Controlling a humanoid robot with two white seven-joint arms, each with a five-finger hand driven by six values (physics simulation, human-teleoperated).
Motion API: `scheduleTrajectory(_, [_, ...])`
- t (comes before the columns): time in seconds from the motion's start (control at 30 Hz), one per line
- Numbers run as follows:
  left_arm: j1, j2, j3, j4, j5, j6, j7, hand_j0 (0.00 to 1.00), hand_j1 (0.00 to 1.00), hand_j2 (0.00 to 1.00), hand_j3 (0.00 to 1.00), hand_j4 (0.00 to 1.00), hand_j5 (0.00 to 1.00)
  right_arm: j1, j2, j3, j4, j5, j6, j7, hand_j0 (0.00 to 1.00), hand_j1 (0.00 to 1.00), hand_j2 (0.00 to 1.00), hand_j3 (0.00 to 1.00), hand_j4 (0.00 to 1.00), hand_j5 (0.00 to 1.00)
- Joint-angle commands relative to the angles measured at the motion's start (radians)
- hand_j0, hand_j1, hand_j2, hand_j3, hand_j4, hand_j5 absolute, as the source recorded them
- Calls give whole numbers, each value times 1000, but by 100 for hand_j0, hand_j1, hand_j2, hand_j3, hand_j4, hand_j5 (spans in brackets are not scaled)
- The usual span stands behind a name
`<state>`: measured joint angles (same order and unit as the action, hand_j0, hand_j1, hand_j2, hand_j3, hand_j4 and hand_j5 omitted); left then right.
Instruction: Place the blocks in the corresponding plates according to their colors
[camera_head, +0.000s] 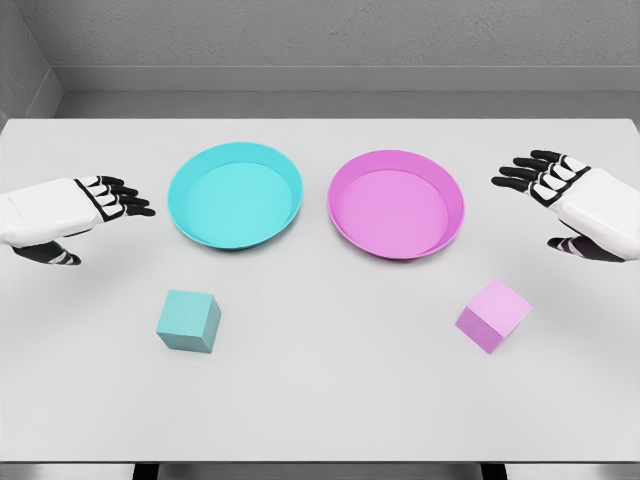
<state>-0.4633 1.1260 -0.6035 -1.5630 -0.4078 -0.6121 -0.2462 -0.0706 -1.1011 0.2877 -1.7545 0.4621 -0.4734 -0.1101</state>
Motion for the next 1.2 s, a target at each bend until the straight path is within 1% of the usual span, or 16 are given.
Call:
scheduleTrajectory(0.0, [0,1,1,0,6,1,-1,100,100,100,100,100,100,0,-3,-4,0,-5,-1,1,100,100,100,100,100,100])
scheduleTrajectory(0.03, [0,1,1,0,6,1,-1,100,100,100,100,100,100,0,-3,-5,0,-5,-2,4,100,100,100,100,100,100])
scheduleTrajectory(0.1, [0,1,1,0,6,1,-1,100,100,100,100,100,100,2,-2,-5,0,-7,-10,92,100,100,100,100,100,100])
scheduleTrajectory(0.13, [3,0,-1,-5,-2,1,-1,100,100,100,100,100,100,2,-2,-5,0,-7,-16,153,100,100,100,100,100,100])
scheduleTrajectory(0.2, [29,0,-1,-52,-19,1,-4,100,100,100,100,100,100,2,-2,-5,0,-8,-51,260,100,100,100,100,100,100])
scheduleTrajectory(0.27, [35,-2,-1,-83,-63,1,-4,100,100,100,100,100,100,0,-2,-8,0,-11,-83,329,100,100,100,100,100,100])
scheduleTrajectory(0.3, [38,-2,-1,-94,-80,1,-4,100,100,100,100,100,100,-17,-2,-9,-2,-13,-88,368,100,100,100,100,100,100])
scheduleTrajectory(0.37, [57,-5,-7,-137,-105,1,-4,100,100,100,100,100,100,-103,-8,-10,0,-17,-83,446,100,100,100,100,100,100])
scheduleTrajectory(0.4, [60,-6,-9,-147,-115,1,-4,100,100,100,100,100,100,-121,-11,-10,0,-17,-80,460,100,100,100,100,100,100])
scheduleTrajectory(0.53, [80,-17,-9,-175,-128,1,-4,100,100,100,100,100,100,-137,-10,-18,0,-17,-88,475,100,100,100,100,100,100])
scheduleTrajectory(0.63, [86,-29,-9,-183,-137,1,-4,100,100,100,100,100,100,-137,-10,-28,0,-19,-109,561,100,100,100,100,100,100])
scheduleTrajectory(0.73, [97,-51,-9,-195,-137,1,-4,100,100,100,100,100,100,-124,-5,-25,0,-19,-137,607,100,100,100,100,100,100])
scheduleTrajectory(0.9, [100,-64,-16,-203,-149,1,-4,100,100,100,100,100,100,-126,38,33,-2,-19,-137,613,100,100,100,100,100,100])
scheduleTrajectory(1.03, [100,-87,-28,-209,-149,1,-4,100,100,100,100,100,100,-143,73,83,-2,-19,-137,629,100,100,100,100,100,100])
scheduleTrajectory(1.07, [104,-98,-28,-209,-151,1,-4,100,100,100,100,100,100,-149,75,106,-2,-19,-137,630,100,100,100,100,100,100])
scheduleTrajectory(1.17, [110,-100,-28,-209,-151,1,-4,100,100,100,100,100,100,-149,73,126,0,-19,-137,632,100,100,100,100,100,100])
